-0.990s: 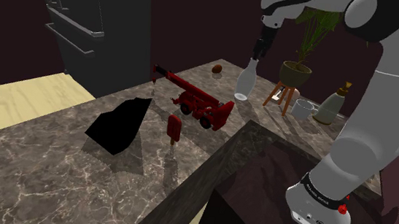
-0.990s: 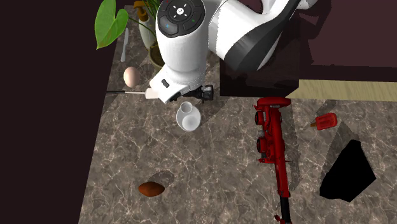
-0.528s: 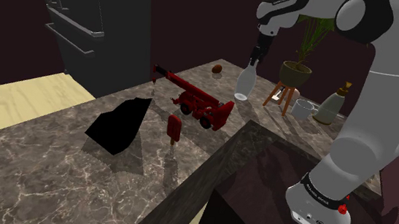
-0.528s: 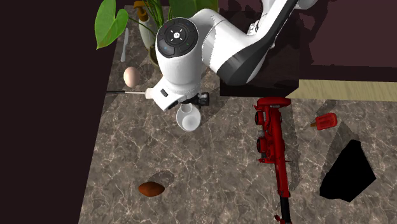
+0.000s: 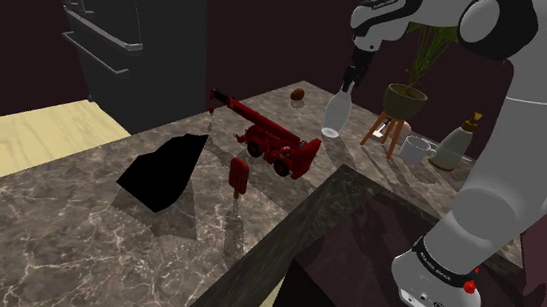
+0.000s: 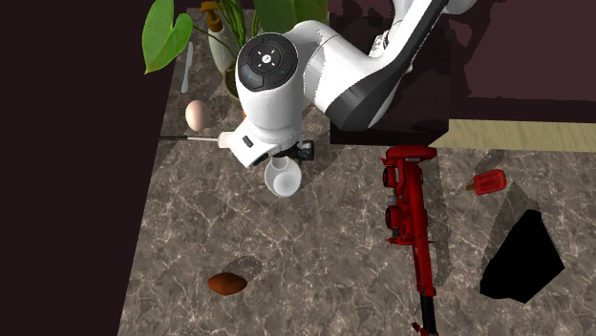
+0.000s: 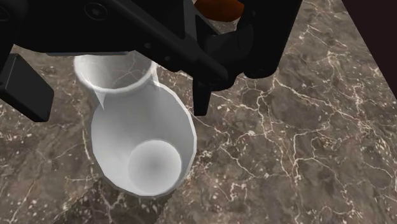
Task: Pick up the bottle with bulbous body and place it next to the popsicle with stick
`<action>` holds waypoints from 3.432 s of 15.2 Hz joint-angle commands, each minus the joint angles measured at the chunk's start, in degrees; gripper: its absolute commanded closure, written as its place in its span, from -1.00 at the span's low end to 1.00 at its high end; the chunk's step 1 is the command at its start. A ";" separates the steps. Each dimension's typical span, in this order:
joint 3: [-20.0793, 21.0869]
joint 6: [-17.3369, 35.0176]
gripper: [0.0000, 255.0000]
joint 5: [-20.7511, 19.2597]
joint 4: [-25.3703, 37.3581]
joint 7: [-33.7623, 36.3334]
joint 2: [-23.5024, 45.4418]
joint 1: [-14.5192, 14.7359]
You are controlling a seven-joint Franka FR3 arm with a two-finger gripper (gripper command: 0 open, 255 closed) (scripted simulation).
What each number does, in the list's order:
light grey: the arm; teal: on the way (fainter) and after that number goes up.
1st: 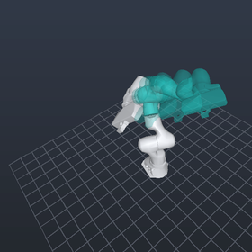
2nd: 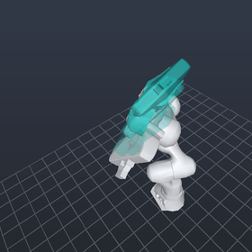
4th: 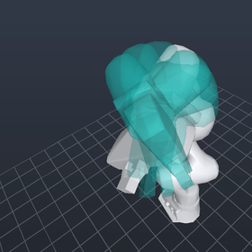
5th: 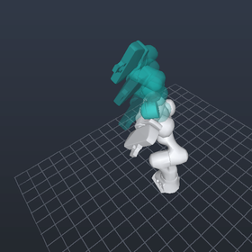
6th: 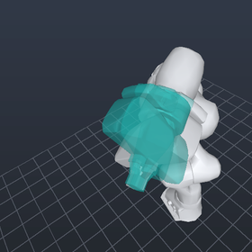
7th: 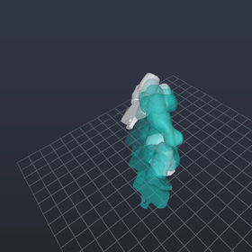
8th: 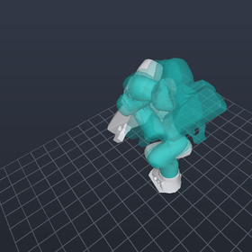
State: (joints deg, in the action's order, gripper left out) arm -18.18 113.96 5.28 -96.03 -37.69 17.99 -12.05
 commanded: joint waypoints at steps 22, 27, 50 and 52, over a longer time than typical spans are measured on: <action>-0.28 -7.90 1.00 -0.63 6.53 0.38 -1.45 -0.07; -0.37 -11.70 1.00 -0.71 10.21 0.45 -1.58 -0.22; -0.65 -32.56 1.00 1.13 36.68 0.00 4.17 -2.95; -0.63 -35.00 1.00 1.60 40.50 -0.07 5.57 -3.58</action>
State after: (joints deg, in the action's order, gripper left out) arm -18.81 80.31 6.58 -57.76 -37.64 22.67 -15.21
